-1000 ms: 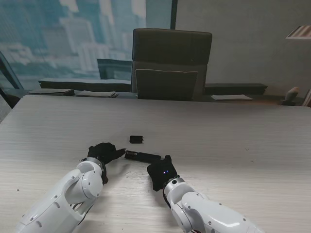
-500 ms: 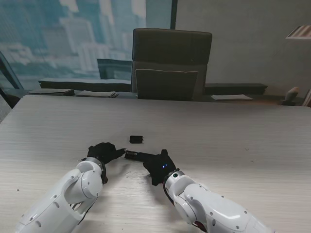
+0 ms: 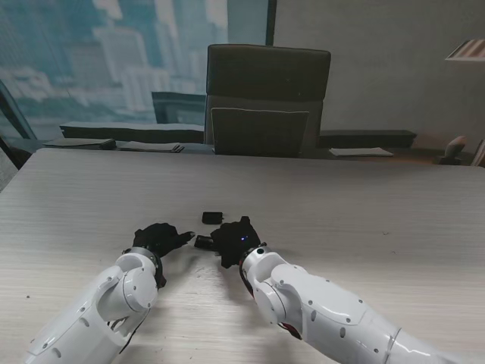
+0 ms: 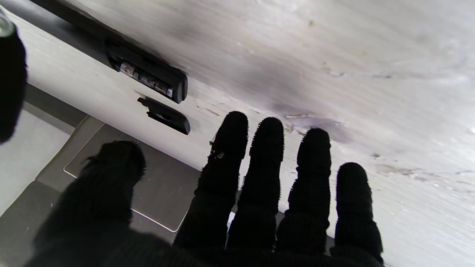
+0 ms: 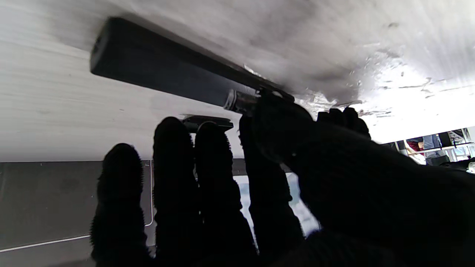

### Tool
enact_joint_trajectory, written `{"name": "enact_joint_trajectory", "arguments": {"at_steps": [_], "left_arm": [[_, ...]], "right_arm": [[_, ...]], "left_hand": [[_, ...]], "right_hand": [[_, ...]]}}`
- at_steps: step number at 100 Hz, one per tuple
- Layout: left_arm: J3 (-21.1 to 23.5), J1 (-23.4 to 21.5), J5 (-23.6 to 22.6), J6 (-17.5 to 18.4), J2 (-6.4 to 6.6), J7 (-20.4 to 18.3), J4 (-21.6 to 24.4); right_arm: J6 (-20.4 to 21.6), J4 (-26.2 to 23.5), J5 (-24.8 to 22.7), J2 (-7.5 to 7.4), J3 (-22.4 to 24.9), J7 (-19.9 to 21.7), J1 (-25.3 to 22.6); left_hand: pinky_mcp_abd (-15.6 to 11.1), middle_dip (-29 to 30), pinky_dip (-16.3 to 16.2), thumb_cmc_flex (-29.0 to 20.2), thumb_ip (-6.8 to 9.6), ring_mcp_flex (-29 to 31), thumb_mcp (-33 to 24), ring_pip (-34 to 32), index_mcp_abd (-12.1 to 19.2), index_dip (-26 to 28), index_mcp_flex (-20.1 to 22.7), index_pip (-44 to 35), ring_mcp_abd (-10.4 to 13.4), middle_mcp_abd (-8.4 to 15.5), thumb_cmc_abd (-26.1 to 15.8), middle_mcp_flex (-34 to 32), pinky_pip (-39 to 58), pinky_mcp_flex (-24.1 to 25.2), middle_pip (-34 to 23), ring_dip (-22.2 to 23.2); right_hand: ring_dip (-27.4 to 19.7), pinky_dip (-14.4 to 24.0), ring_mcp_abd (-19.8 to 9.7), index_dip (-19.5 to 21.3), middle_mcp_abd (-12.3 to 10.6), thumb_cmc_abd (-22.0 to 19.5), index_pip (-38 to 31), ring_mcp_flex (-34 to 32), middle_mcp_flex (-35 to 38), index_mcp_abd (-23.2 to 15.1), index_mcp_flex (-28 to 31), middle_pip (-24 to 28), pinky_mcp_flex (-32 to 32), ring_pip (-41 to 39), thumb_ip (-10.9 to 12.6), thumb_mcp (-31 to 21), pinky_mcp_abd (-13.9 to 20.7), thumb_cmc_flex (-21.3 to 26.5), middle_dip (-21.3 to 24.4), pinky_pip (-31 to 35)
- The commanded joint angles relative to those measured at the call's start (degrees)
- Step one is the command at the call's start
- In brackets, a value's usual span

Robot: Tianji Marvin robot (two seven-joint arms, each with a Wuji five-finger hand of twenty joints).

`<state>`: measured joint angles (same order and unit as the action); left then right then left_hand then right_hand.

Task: Install the batteries into the remote control and close the cover

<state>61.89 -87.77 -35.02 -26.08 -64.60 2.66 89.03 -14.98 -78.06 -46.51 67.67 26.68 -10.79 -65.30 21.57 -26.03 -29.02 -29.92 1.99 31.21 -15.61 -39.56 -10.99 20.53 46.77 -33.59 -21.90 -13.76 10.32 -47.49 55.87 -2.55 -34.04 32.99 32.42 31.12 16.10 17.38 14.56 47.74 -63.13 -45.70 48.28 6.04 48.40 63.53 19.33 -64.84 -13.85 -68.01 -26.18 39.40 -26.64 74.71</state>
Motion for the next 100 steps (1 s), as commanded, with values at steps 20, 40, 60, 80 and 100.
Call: {"name": "enact_joint_trajectory", "arguments": {"at_steps": [20, 40, 60, 80, 100], "left_arm": [[1.36, -1.61, 0.65, 1.62, -0.02, -0.97, -0.48], [2.06, -1.98, 0.67, 1.69, -0.17, -0.17, -0.64], [2.38, -2.22, 0.88, 1.65, -0.32, 0.41, -0.67], [2.71, -2.47, 1.05, 1.55, -0.47, 1.06, -0.67], [2.87, -2.41, 1.21, 2.21, -0.6, 1.69, -1.26]], "right_arm": [[-3.01, 4.22, 3.87, 4.18, -2.34, -1.38, 2.8], [-3.34, 7.54, 6.97, 6.6, -3.98, -2.09, 4.87], [-3.62, 10.26, 9.43, 8.78, -5.14, -2.81, 6.31], [-3.58, 13.01, 11.57, 10.77, -6.2, -3.13, 7.66], [-3.73, 15.0, 12.28, 12.07, -6.99, -3.57, 8.61]], "left_hand": [[-1.17, 0.81, 0.93, 1.14, 0.38, -0.76, 2.28, 5.41, -0.64, -1.06, -1.28, 1.37, -3.18, -1.03, -2.26, 1.26, -1.21, 1.6, 0.63, -3.83], [-1.16, 0.8, 0.94, 1.08, 0.28, -0.78, 2.56, 5.41, -0.58, -1.16, -1.16, 1.58, -3.17, -1.03, -2.3, 1.31, -1.19, 1.63, 0.7, -3.79], [-1.15, 0.77, 0.96, 0.87, 0.36, -0.76, 2.66, 5.38, -0.66, -1.17, -1.1, 1.62, -3.22, -1.09, -2.37, 1.27, -1.2, 1.64, 0.71, -3.76], [-1.04, 0.75, 0.96, 0.74, 0.47, -0.83, 2.67, 5.38, -0.7, -1.17, -1.06, 1.63, -3.27, -1.19, -2.35, 1.29, -1.18, 1.68, 0.69, -3.75], [-1.03, 0.73, 0.93, 0.63, 0.57, -0.75, 2.56, 5.32, -0.68, -1.15, -0.99, 1.6, -3.2, -1.12, -2.26, 1.18, -1.1, 1.61, 0.65, -3.73]], "right_hand": [[0.81, 0.08, -0.75, 1.78, -0.15, -1.47, -1.86, 2.26, -2.42, -3.19, 0.7, 1.04, -1.47, 0.33, 0.69, -0.76, 0.48, 0.2, -0.33, 1.66], [0.79, 0.11, -0.61, 2.16, 0.06, -1.69, -1.98, 3.27, -3.42, -3.35, 0.51, 0.77, -1.96, 0.8, 0.66, -0.47, 0.74, 0.04, -0.13, 1.74], [0.88, 0.14, -0.63, 2.34, 0.28, -1.88, -2.02, 3.84, -4.32, -3.26, 0.34, 0.69, -2.27, 0.92, 0.69, -0.3, 0.92, -0.08, -0.08, 1.84], [0.99, 0.15, -0.61, 2.48, 0.42, -2.08, -2.09, 4.35, -4.91, -3.14, 0.12, 0.75, -2.5, 0.94, 0.77, -0.18, 1.07, -0.07, -0.08, 1.93], [1.17, 0.13, -0.45, 2.67, 0.65, -2.39, -2.3, 4.68, -5.34, -2.89, -0.12, 0.91, -2.88, 0.84, 0.85, -0.11, 1.1, -0.19, -0.1, 1.97]]}}
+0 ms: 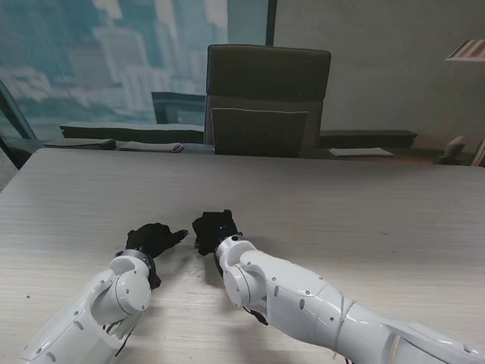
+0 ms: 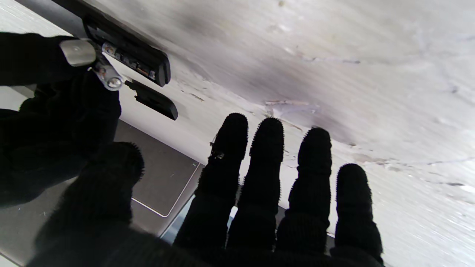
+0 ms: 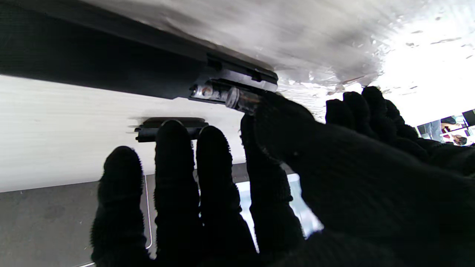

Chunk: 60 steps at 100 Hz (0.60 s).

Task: Install the batteries into the remote control and close the cover

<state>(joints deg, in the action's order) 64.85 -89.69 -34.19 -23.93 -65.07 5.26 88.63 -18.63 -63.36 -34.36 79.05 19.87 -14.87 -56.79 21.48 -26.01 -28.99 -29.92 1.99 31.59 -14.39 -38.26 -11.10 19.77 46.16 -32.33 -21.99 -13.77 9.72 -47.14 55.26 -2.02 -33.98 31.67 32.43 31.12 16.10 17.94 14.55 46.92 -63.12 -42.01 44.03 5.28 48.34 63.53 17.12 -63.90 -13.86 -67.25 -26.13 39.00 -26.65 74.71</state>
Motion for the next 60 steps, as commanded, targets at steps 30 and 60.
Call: {"name": "enact_joint_trajectory", "arguments": {"at_steps": [30, 60], "left_arm": [[0.06, -0.51, 0.61, 0.48, -0.22, -0.46, -1.17], [0.08, -0.49, 0.73, 0.71, -0.2, -0.55, -1.36]], "right_arm": [[-0.35, 3.35, 1.53, 2.4, -1.09, 0.32, 1.09], [0.03, 5.7, 2.64, 3.95, -1.84, 0.17, 2.17]], "left_hand": [[-0.93, 0.7, 0.87, 0.62, 0.65, -1.09, 1.06, 3.95, -0.57, -0.36, -0.31, 0.26, -3.22, -1.2, -1.57, 0.77, -0.4, 1.09, 0.51, -2.4], [-0.86, 0.73, 0.84, 0.56, 0.63, -1.08, 0.93, 3.94, -0.63, -0.38, -0.29, 0.3, -3.34, -1.17, -1.55, 0.81, -0.35, 1.04, 0.55, -2.4]], "right_hand": [[1.41, 0.12, -0.58, 2.24, 0.68, -2.18, -2.52, 1.42, -1.65, -2.03, -0.57, 1.19, -0.93, -0.29, 0.96, -0.45, 1.21, 0.33, -0.09, 2.15], [1.66, 0.1, -0.9, 2.22, 0.54, -2.62, -2.85, 1.56, -2.06, -2.3, -1.1, 1.65, -0.95, -0.56, 1.14, -0.09, 1.4, -0.07, -0.14, 2.4]]}}
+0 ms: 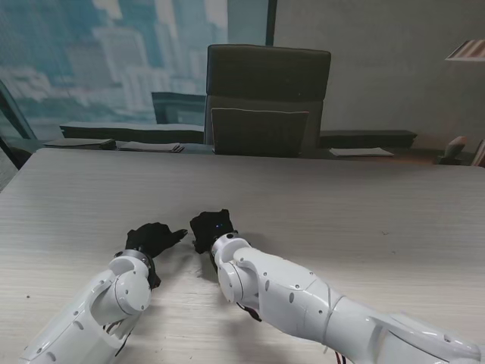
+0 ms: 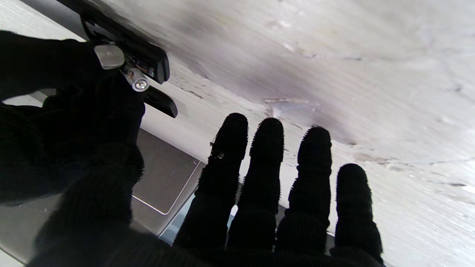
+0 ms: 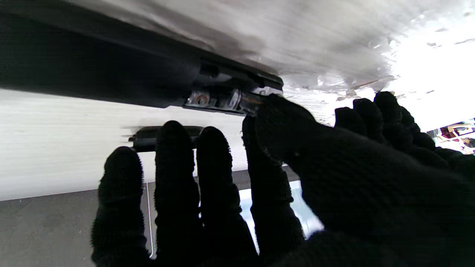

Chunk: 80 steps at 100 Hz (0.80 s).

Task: Install the batteries into the remote control and close the cover

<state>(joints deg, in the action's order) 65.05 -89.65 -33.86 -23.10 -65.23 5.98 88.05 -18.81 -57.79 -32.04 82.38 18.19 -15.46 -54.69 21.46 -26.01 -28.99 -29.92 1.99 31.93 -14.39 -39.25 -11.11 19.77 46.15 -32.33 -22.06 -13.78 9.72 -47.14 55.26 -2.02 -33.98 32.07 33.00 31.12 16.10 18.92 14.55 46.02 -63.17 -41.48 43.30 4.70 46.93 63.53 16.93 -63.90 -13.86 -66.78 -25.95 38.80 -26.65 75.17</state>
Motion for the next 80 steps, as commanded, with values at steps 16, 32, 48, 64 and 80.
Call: {"name": "enact_joint_trajectory", "arguments": {"at_steps": [16, 32, 48, 64, 80], "left_arm": [[-0.07, -0.54, 0.53, -0.06, -0.09, -1.14, -0.88], [-0.07, -0.59, 0.6, -0.01, -0.07, -1.22, -0.82], [-0.08, -0.58, 0.63, 0.09, -0.08, -1.2, -0.86], [-0.18, -0.53, 0.65, 0.08, -0.06, -1.3, -0.89], [-0.28, -0.45, 0.74, -0.01, -0.02, -1.54, -0.9]], "right_arm": [[-0.37, 0.48, 0.64, 0.91, -0.44, 1.2, 0.12], [-0.9, 0.29, 0.6, 0.82, -0.7, 1.89, 0.12], [-1.38, 0.44, 0.67, 0.86, -0.86, 2.26, 0.14], [-1.76, 0.34, 0.59, 0.74, -0.94, 2.58, 0.12], [-1.36, 0.8, 0.71, 0.85, -0.98, 2.48, 0.22]], "left_hand": [[-0.84, 0.74, 0.81, 0.58, 0.61, -1.48, 0.95, 4.96, -0.69, -0.41, -0.4, 0.38, -3.26, -1.22, -1.46, 0.81, -0.29, 1.0, 0.57, -2.81], [-0.8, 0.75, 0.82, 0.52, 0.61, -1.44, 0.86, 4.95, -0.57, -0.39, -0.32, 0.33, -3.22, -1.22, -1.54, 0.88, -0.32, 1.01, 0.57, -2.81], [-0.8, 0.77, 0.82, 0.47, 0.63, -1.45, 0.79, 4.94, -0.72, -0.43, -0.31, 0.43, -3.24, -1.21, -1.48, 0.85, -0.32, 1.01, 0.59, -2.82], [-0.78, 0.79, 0.81, 0.46, 0.62, -1.5, 0.78, 4.98, -0.67, -0.43, -0.26, 0.42, -3.3, -1.21, -1.47, 0.82, -0.31, 0.99, 0.59, -2.84], [-0.79, 0.86, 0.79, 0.41, 0.62, -1.48, 0.77, 4.99, -0.72, -0.49, -0.38, 0.55, -3.21, -1.28, -1.44, 0.87, -0.27, 0.96, 0.69, -2.85]], "right_hand": [[1.2, 0.08, -0.88, 1.53, 0.52, -2.03, -3.53, 1.23, -1.49, -1.94, 0.4, 1.85, -0.87, -0.66, 1.19, -0.04, 1.24, -0.34, -0.26, 2.0], [1.26, 0.05, -0.97, 1.4, 0.45, -2.11, -3.73, 1.23, -1.61, -2.16, 0.22, 1.92, -0.81, -0.74, 1.32, 0.08, 1.35, -0.38, -0.31, 2.1], [1.35, 0.02, -1.14, 1.45, 0.38, -2.24, -4.19, 1.21, -1.8, -2.7, 0.0, 2.04, -0.82, -0.86, 1.39, 0.25, 1.46, -0.67, -0.4, 2.2], [1.41, -0.02, -1.2, 1.53, 0.36, -2.3, -4.86, 1.31, -1.89, -2.98, -0.05, 2.14, -0.82, -0.91, 1.44, 0.3, 1.42, -1.07, -0.51, 2.25], [1.45, -0.09, -1.23, 1.77, 0.36, -2.51, -5.69, 1.41, -1.97, -3.76, 0.2, 2.17, -0.97, -0.94, 1.39, 0.53, 1.5, -1.57, -0.65, 2.2]]}}
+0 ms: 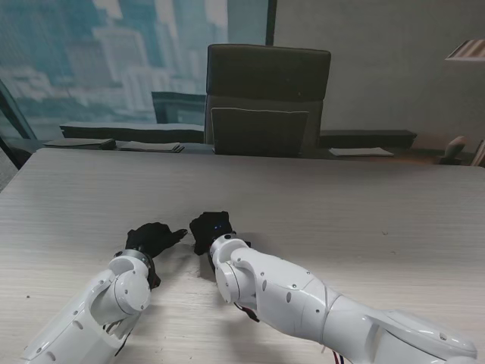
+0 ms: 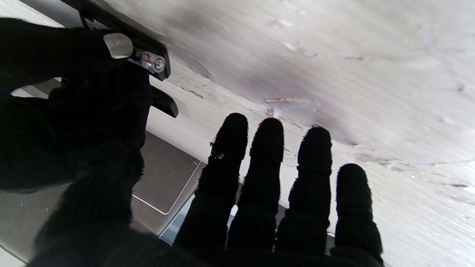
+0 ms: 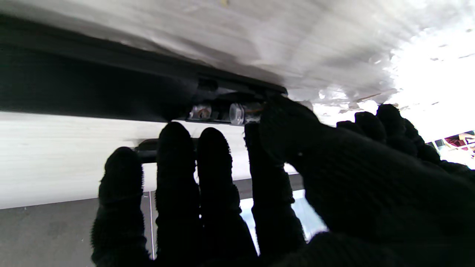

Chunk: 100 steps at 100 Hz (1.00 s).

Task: Install the batteries into the remote control and close the cover

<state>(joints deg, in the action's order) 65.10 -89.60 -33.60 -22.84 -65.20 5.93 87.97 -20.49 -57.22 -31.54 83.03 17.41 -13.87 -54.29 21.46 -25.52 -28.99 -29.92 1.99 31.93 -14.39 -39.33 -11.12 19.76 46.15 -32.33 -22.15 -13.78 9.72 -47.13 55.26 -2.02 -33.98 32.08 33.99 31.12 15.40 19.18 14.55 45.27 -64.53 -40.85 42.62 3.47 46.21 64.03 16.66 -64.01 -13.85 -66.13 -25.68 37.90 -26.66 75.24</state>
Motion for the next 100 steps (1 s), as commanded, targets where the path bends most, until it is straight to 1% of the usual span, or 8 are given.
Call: {"name": "enact_joint_trajectory", "arguments": {"at_steps": [1, 13, 30, 66, 100], "left_arm": [[-0.34, -0.5, 0.48, -0.27, -0.05, -1.51, -0.82], [-0.42, -0.46, 0.54, -0.35, -0.05, -1.59, -0.83], [-0.42, -0.44, 0.66, -0.33, -0.07, -1.6, -0.85], [-0.4, -0.41, 0.92, -0.22, -0.07, -1.7, -0.93], [-0.45, -0.33, 1.04, -0.15, -0.03, -1.98, -1.0]], "right_arm": [[0.37, 0.25, 0.21, 0.2, -0.2, 0.87, -0.16], [1.01, 0.61, 0.13, 0.25, -0.29, 0.73, 0.04], [1.38, 0.54, 0.01, 0.1, -0.46, 1.11, 0.23], [1.51, 0.65, 0.07, 0.12, -0.66, 1.68, 0.67], [1.52, 1.02, -0.25, 0.23, -0.7, 1.24, 0.87]], "left_hand": [[-0.79, 0.38, 0.79, 0.42, 0.61, -1.51, 0.77, 5.08, -0.58, -0.46, -0.28, 0.49, -3.1, -1.27, -1.47, 0.88, -0.27, 0.96, 0.7, -2.87], [-0.82, 0.41, 0.82, 0.42, 0.62, -1.54, 0.75, 5.13, -0.66, -0.46, -0.34, 0.5, -3.22, -1.2, -1.48, 0.84, -0.33, 1.01, 0.7, -2.89], [-0.81, 0.48, 0.83, 0.39, 0.62, -1.48, 0.72, 5.14, -0.71, -0.48, -0.32, 0.54, -3.22, -1.29, -1.46, 0.9, -0.35, 1.01, 0.78, -2.9], [-0.81, 0.59, 0.83, 0.31, 0.59, -1.59, 0.7, 5.27, -0.81, -0.51, -0.38, 0.62, -3.19, -1.35, -1.45, 0.96, -0.35, 1.01, 0.9, -2.96], [-0.85, 0.78, 0.85, 0.19, 0.57, -1.56, 0.7, 5.5, -0.78, -0.57, -0.41, 0.75, -3.23, -1.34, -1.48, 0.99, -0.4, 1.02, 1.12, -3.1]], "right_hand": [[0.47, -0.09, -0.52, 1.55, 0.33, -1.81, -4.39, 0.77, -1.31, -2.67, 0.9, 1.67, -0.7, -0.86, 1.39, -0.09, 1.23, -0.71, -0.66, 2.13], [0.55, -0.14, -0.48, 2.14, 0.47, -2.01, -5.34, 0.89, -1.35, -3.7, 1.55, 1.71, -0.87, -0.99, 1.44, 0.28, 1.29, -1.15, -0.88, 2.08], [0.62, -0.15, -0.35, 2.79, 0.44, -2.02, -6.15, 0.99, -1.41, -4.13, 2.25, 1.68, -0.97, -1.07, 1.68, 0.65, 1.22, -1.63, -1.21, 2.09], [0.6, -0.19, -0.3, 3.78, 0.32, -2.3, -7.7, 1.14, -1.49, -3.67, 3.02, 1.61, -1.09, -0.92, 2.31, 1.47, 1.16, -2.68, -2.15, 2.03], [0.6, -0.21, -0.35, 4.01, 0.29, -2.86, -8.19, 1.11, -1.65, -3.83, 2.9, 1.43, -1.11, -0.91, 2.5, 2.3, 1.13, -3.23, -2.99, 2.02]]}}
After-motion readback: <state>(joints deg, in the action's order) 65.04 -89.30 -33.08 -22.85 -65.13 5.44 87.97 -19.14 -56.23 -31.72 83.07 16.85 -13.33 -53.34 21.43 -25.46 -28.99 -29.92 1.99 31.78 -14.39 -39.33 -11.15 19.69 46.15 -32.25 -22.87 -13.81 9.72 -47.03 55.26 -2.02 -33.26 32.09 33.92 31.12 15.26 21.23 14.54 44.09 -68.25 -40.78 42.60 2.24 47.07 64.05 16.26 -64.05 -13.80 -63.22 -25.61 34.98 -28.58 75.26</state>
